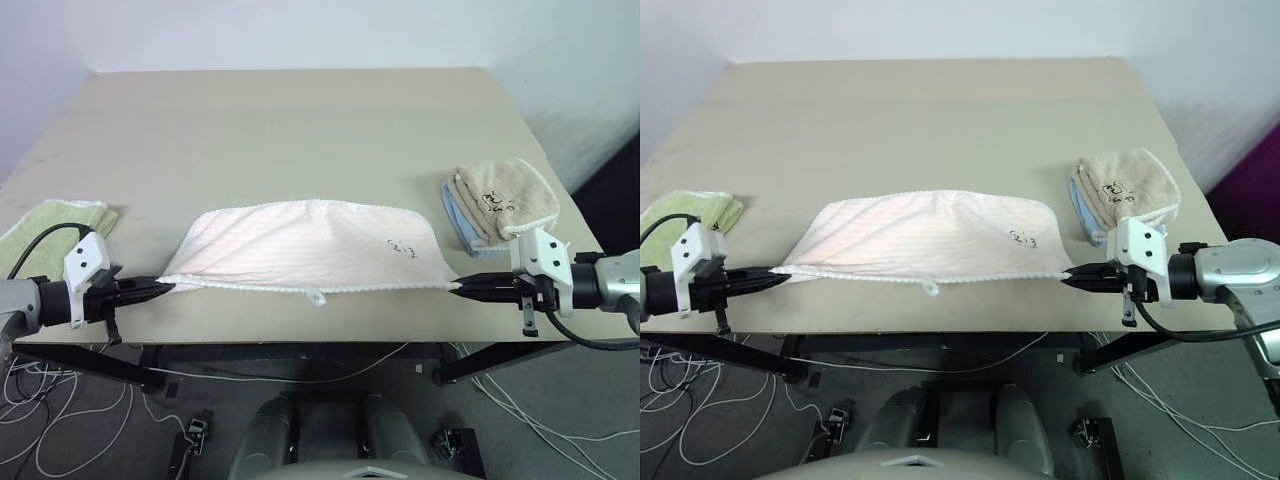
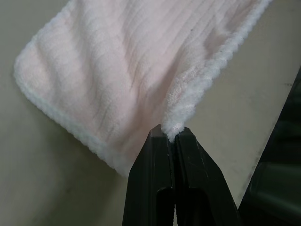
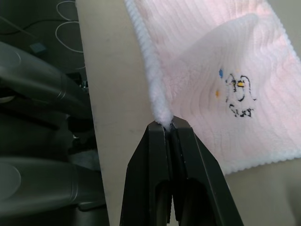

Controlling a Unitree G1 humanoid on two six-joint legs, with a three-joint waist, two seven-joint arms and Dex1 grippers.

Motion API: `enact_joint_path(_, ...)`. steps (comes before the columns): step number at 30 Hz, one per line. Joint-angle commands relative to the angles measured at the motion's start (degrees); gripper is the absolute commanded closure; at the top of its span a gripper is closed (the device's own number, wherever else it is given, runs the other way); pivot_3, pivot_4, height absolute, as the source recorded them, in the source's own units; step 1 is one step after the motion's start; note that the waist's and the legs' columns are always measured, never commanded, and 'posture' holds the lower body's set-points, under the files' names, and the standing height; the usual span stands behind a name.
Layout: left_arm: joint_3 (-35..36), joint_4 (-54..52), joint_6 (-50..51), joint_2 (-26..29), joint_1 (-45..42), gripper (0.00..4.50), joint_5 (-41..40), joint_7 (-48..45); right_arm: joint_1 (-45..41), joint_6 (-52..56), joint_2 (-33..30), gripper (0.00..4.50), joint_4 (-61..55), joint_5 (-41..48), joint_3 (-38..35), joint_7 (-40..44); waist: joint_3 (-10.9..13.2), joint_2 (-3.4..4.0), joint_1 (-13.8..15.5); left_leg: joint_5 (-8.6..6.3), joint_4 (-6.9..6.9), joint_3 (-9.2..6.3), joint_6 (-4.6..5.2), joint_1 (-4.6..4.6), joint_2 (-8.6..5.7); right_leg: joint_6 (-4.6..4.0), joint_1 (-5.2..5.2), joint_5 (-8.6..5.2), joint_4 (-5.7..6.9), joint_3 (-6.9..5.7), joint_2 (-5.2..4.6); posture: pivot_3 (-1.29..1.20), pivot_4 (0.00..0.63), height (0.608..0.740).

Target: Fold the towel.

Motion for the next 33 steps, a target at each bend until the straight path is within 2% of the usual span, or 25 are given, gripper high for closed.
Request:
enact_joint_path(1,-0.15,1.31,-0.78,0.12,-3.98,4.5,1.72,1.96,-4.77,-1.35,0.06,4.47,1.58,-1.47,0.0,-0.61,0.0,0.0,-0.02,0.0,0.0,0.0,0.0,0.01,0.0,0.0,0.0,0.0,0.0,0.0,0.0,0.0,0.15,0.74)
enact_joint_path(9,-5.19,15.05,-7.24,-7.28,-19.9,4.5,7.67,8.46,-24.35,-10.29,6.45,4.47,20.08,-12.33,8.23,-3.52,0.0,-0.01,-0.02,0.0,0.02,0.03,-0.01,0.05,-0.03,0.01,0.04,0.01,-0.01,-0.04,0.09,0.0,0.15,0.74)
enact_joint_path(17,-13.32,37.89,-20.38,-12.2,-34.03,4.5,21.85,19.42,-38.83,-23.75,14.87,4.47,43.63,-24.19,15.31,-8.42,0.0,-0.02,-0.14,0.01,0.03,0.13,-0.02,0.02,-0.07,0.01,-0.08,0.01,0.12,0.0,0.14,0.0,0.15,0.74)
enact_joint_path(22,-15.81,47.35,-25.96,-15.09,-39.38,4.5,25.71,23.68,-43.94,-30.46,18.01,4.47,55.45,-28.76,17.28,-11.2,0.0,-0.02,-0.15,0.02,0.07,0.17,-0.02,-0.13,-0.09,0.02,-0.29,0.01,0.27,0.02,0.13,0.0,0.15,0.74)
enact_joint_path(28,-16.22,51.7,-28.84,-17.07,-41.71,4.5,26.43,24.58,-46.32,-34.99,20.29,4.47,62.78,-31.15,17.51,-13.46,0.0,-0.02,-0.31,0.02,0.05,0.18,-0.03,-0.14,-0.08,0.02,-0.34,0.01,0.35,0.04,0.14,0.0,0.15,0.74)
enact_joint_path(29,-16.06,52.07,-29.01,-17.28,-41.89,4.5,26.21,24.65,-46.51,-35.31,20.54,4.26,63.5,-31.3,17.36,-13.84,0.0,-0.02,-0.33,0.02,0.05,0.18,-0.03,-0.14,-0.08,0.02,-0.34,0.01,0.35,0.04,0.14,0.0,0.15,0.74)
enact_joint_path(31,-15.49,52.78,-28.32,-17.6,-42.24,4.01,25.48,24.61,-46.8,-35.41,20.86,3.8,64.51,-31.17,16.96,-14.17,0.0,-0.02,-0.32,0.02,0.06,0.18,-0.03,-0.14,-0.08,0.02,-0.34,0.01,0.35,0.04,0.14,0.0,0.15,0.74)
enact_joint_path(33,-15.06,53.03,-28.28,-17.62,-42.33,3.48,25.16,24.96,-46.83,-35.45,20.78,3.15,64.65,-30.7,16.48,-14.04,0.0,-0.02,-0.34,0.02,0.06,0.18,-0.03,-0.14,-0.08,0.02,-0.34,0.01,0.35,0.04,0.14,0.0,0.15,0.74)
